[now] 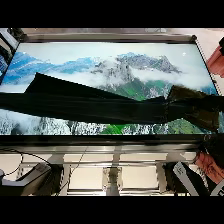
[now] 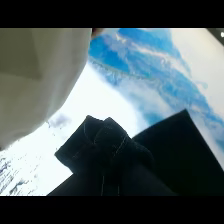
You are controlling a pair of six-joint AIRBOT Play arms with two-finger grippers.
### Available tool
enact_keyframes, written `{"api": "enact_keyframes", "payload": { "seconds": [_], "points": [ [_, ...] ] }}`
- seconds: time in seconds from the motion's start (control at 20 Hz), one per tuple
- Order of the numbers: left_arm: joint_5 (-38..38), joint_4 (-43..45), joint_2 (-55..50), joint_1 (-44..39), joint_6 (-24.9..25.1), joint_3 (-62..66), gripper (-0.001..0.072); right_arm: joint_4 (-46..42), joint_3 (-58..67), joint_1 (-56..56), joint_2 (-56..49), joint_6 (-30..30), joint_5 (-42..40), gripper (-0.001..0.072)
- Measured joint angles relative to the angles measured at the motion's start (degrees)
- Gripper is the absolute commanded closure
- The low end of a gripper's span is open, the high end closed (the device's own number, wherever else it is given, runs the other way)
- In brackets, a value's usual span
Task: Fold the clothes and pants, and hang the long-sleeved shirts on hangers.
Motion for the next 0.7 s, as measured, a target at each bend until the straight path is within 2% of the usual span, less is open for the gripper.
{"api": "enact_keyframes", "payload": {
  "seconds": [0.15,0.25,0.4,0.55,0.7],
  "points": [
    [1.95,-0.33,0.0,-0.04,-0.42,0.85,0.0663,-2.08,0.44,0.0,0.22,2.1,0.15,0.0686],
    [2.23,1.27,-0.28,-0.48,-0.7,1.09,0.0663,-6.62,0.04,0.02,0.04,4.24,0.37,0.0686],
    [0.37,9.66,-1.64,-2.32,-2.51,1.22,0.0662,-13.0,-2.54,0.02,-0.2,5.97,0.37,0.0686],
    [-5.64,19.89,-3.56,-4.46,-5.51,1.25,0.0662,-18.45,-6.84,0.0,-0.2,7.08,0.26,0.0686],
    [-7.78,27.23,-5.35,-6.34,-7.48,1.25,0.0663,-21.31,-12.02,0.0,-0.2,8.11,0.09,0.0686]
  ]
}}
